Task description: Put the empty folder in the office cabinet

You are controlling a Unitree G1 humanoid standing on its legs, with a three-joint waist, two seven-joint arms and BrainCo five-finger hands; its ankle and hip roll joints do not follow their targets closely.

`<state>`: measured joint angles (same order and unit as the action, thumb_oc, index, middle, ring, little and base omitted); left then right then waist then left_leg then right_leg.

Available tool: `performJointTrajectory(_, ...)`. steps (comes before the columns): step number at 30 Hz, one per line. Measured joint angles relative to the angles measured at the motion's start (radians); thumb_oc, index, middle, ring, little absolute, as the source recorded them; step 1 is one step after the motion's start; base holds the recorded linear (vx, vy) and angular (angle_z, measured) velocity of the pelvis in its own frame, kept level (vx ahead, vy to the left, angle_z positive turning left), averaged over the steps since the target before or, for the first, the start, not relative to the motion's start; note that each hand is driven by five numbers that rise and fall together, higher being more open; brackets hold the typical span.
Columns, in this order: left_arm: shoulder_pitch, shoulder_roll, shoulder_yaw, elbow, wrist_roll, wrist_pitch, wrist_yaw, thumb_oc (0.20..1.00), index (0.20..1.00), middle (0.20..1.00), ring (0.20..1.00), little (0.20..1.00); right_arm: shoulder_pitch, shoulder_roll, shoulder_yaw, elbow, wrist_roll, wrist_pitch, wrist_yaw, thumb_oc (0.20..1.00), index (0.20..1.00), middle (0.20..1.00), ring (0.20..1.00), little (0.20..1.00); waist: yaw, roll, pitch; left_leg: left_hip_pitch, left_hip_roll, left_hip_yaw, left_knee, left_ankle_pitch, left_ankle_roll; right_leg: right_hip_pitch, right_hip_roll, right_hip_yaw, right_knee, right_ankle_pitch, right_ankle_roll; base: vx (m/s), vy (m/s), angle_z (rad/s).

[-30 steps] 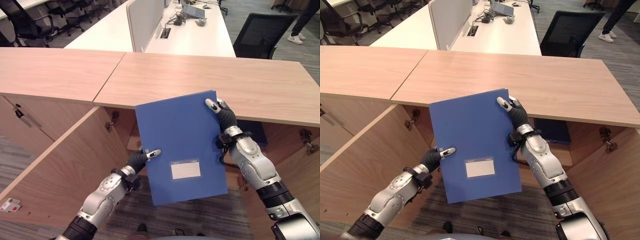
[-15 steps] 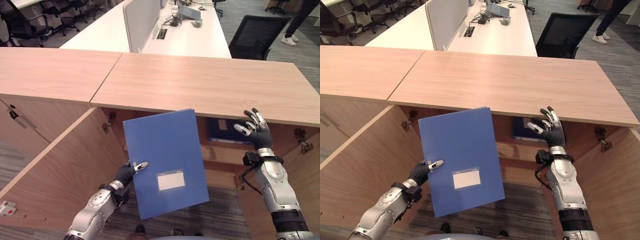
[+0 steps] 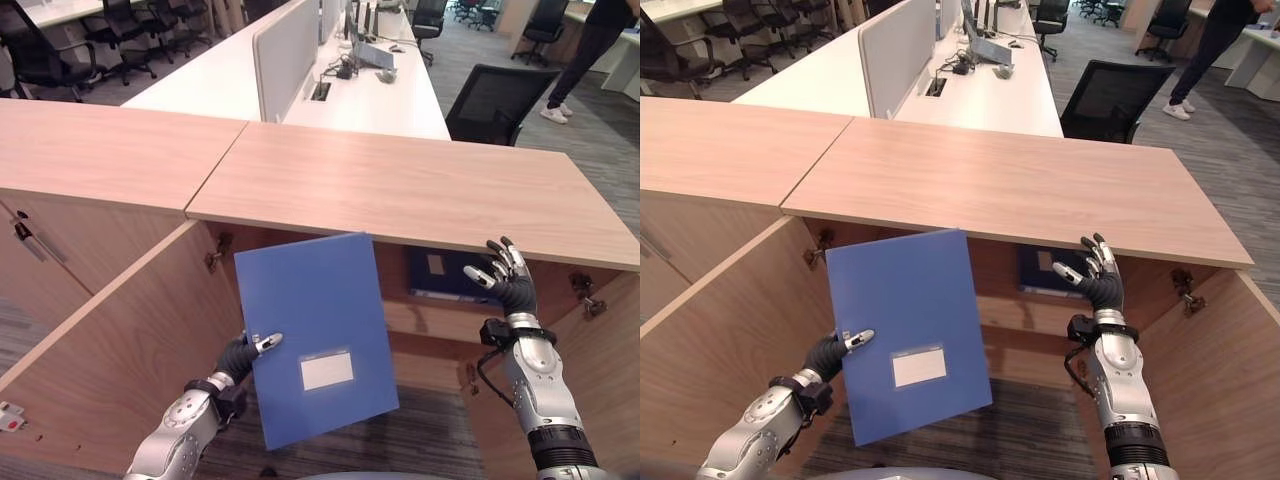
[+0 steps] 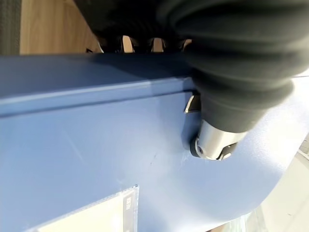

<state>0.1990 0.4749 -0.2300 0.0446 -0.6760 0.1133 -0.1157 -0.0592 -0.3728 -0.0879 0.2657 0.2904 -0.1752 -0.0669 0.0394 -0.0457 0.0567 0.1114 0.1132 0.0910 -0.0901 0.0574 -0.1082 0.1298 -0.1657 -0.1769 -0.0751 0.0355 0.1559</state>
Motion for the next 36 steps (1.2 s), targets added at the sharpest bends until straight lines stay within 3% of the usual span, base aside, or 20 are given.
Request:
performJointTrajectory(4, 0.002, -0.001, 0.0, 0.002, 0.029, 0.0, 0.0, 0.2, 0.2, 0.2, 0.2, 0.2, 0.012, -0.001, 0.007, 0.02, -0.01, -0.009, 0.024, 1.0, 1.0, 1.0, 1.0, 1.0, -0.006, -0.003, -0.002, -0.001, -0.005, 0.003, -0.001, -0.003, -0.004, -0.015, -0.008, 0.005, 0.019, -0.006, 0.007, -0.02, 0.006, -0.05)
performJointTrajectory(7, 0.003, -0.001, 0.007, 0.003, 0.035, -0.001, -0.003, 0.2, 0.2, 0.2, 0.2, 0.2, 0.121, -0.036, 0.063, 0.112, -0.081, 0.105, 0.049, 1.0, 1.0, 1.0, 1.0, 1.0, -0.003, -0.003, -0.001, -0.019, -0.007, 0.005, -0.008, -0.004, 0.001, -0.033, -0.013, 0.007, 0.024, -0.005, 0.008, 0.0, 0.001, -0.02)
performJointTrajectory(8, 0.009, -0.004, 0.019, 0.003, 0.035, -0.002, -0.003, 0.2, 0.2, 0.2, 0.2, 0.2, 0.209, -0.028, 0.078, 0.172, -0.096, 0.174, 0.052, 1.0, 1.0, 1.0, 1.0, 1.0, -0.001, 0.003, 0.004, -0.029, -0.009, 0.004, -0.006, 0.004, 0.011, -0.043, -0.014, 0.008, 0.025, -0.003, 0.01, 0.0, 0.0, 0.0)
performJointTrajectory(11, 0.054, -0.025, 0.067, 0.006, 0.037, -0.002, 0.0, 0.2, 0.2, 0.2, 0.2, 0.2, 0.34, -0.017, 0.03, 0.045, -0.084, 0.222, 0.046, 1.0, 1.0, 1.0, 1.0, 1.0, -0.042, 0.06, 0.045, -0.031, -0.013, 0.018, 0.0, 0.006, 0.012, -0.044, -0.016, 0.026, 0.004, 0.017, 0.008, 0.02, -0.006, -0.18)
performJointTrajectory(13, 0.051, -0.049, 0.074, 0.023, 0.037, -0.002, 0.0, 0.2, 0.2, 0.2, 0.2, 0.2, 0.355, -0.018, -0.011, -0.079, -0.062, 0.232, 0.042, 1.0, 1.0, 1.0, 1.0, 1.0, -0.07, 0.077, 0.054, -0.031, -0.012, 0.027, 0.0, 0.008, 0.011, -0.041, -0.013, 0.032, -0.012, 0.029, 0.005, 0.04, -0.007, -0.15)
performJointTrajectory(14, 0.045, -0.085, 0.07, 0.024, 0.037, -0.002, -0.002, 0.2, 0.2, 0.2, 0.2, 0.2, 0.337, -0.018, -0.082, -0.329, -0.002, 0.212, 0.017, 1.0, 1.0, 1.0, 1.0, 1.0, -0.091, 0.097, 0.057, -0.028, -0.012, 0.029, -0.004, 0.008, 0.011, -0.039, -0.013, 0.033, -0.012, 0.029, 0.005, 0.04, -0.008, -0.09)
performJointTrajectory(16, 0.03, -0.114, 0.058, 0.023, 0.037, -0.002, -0.007, 0.2, 0.2, 0.2, 0.2, 0.2, 0.231, -0.032, -0.158, -0.549, 0.046, 0.135, -0.012, 1.0, 1.0, 1.0, 1.0, 1.0, -0.092, 0.103, 0.055, -0.019, -0.01, 0.039, -0.005, 0.008, 0.011, -0.041, -0.011, 0.041, -0.012, 0.029, 0.005, 0.03, -0.002, -0.08)
performJointTrajectory(20, 0.013, -0.113, 0.038, 0.022, 0.037, -0.002, -0.013, 0.2, 0.2, 0.2, 0.2, 0.2, -0.023, -0.113, -0.277, -0.706, 0.044, 0.022, -0.073, 1.0, 1.0, 1.0, 1.0, 1.0, -0.073, 0.081, 0.05, -0.019, -0.007, 0.037, 0.0, 0.008, 0.009, -0.039, -0.005, 0.041, -0.012, 0.026, 0.009, 0.01, -0.001, 0.0)
performJointTrajectory(22, 0.015, -0.106, 0.038, 0.023, 0.037, -0.001, -0.013, 0.2, 0.2, 0.2, 0.2, 0.2, -0.037, -0.119, -0.317, -0.725, 0.044, -0.009, -0.091, 1.0, 1.0, 1.0, 1.0, 1.0, -0.064, 0.063, 0.042, -0.019, -0.007, 0.037, 0.001, 0.008, 0.009, -0.038, -0.005, 0.041, -0.012, 0.029, 0.005, 0.0, 0.0, 0.0)
performJointTrajectory(25, 0.017, -0.087, 0.04, 0.023, 0.036, -0.001, -0.013, 0.2, 0.2, 0.2, 0.2, 0.2, 0.027, -0.114, -0.326, -0.609, 0.093, -0.044, -0.091, 1.0, 1.0, 1.0, 1.0, 1.0, -0.059, 0.024, 0.027, -0.02, -0.01, 0.037, 0.001, 0.007, 0.01, -0.039, -0.01, 0.037, -0.012, 0.029, 0.005, 0.0, 0.0, 0.0)
performJointTrajectory(30, 0.018, -0.074, 0.04, 0.033, 0.036, -0.001, -0.021, 0.2, 0.2, 0.2, 0.2, 0.2, 0.161, -0.052, -0.187, -0.302, 0.195, 0.017, -0.053, 1.0, 1.0, 1.0, 1.0, 1.0, -0.058, 0.026, 0.029, -0.022, -0.015, 0.04, 0.0, 0.006, 0.012, -0.044, -0.015, 0.04, -0.012, 0.025, 0.01, -0.02, -0.002, -0.01)
performJointTrajectory(31, 0.031, -0.077, 0.04, 0.035, 0.036, -0.001, -0.022, 0.2, 0.2, 0.2, 0.2, 0.2, 0.231, -0.027, -0.111, -0.201, 0.213, 0.104, -0.029, 1.0, 1.0, 1.0, 1.0, 1.0, -0.055, 0.038, 0.036, -0.023, -0.013, 0.037, -0.004, 0.003, 0.013, -0.043, -0.015, 0.039, -0.012, 0.024, 0.01, -0.04, -0.007, 0.0)
performJointTrajectory(34, 0.046, -0.078, 0.044, 0.036, 0.046, 0.001, -0.021, 0.2, 0.2, 0.2, 0.2, 0.2, 0.284, 0.011, -0.04, 0.03, 0.219, 0.112, 0.023, 1.0, 1.0, 1.0, 1.0, 1.0, -0.055, 0.049, 0.041, -0.027, -0.013, 0.038, 0.001, 0.004, 0.012, -0.047, -0.015, 0.041, -0.012, 0.025, 0.01, -0.01, -0.002, 0.0)
performJointTrajectory(36, 0.048, -0.083, 0.049, 0.039, 0.062, 0.001, -0.017, 0.2, 0.2, 0.2, 0.2, 0.2, 0.314, 0.033, 0.011, 0.199, 0.218, 0.188, 0.036, 1.0, 1.0, 1.0, 1.0, 1.0, -0.054, 0.054, 0.048, -0.027, -0.013, 0.036, 0.0, 0.004, 0.012, -0.047, -0.015, 0.038, -0.012, 0.024, 0.009, 0.0, 0.0, 0.0)
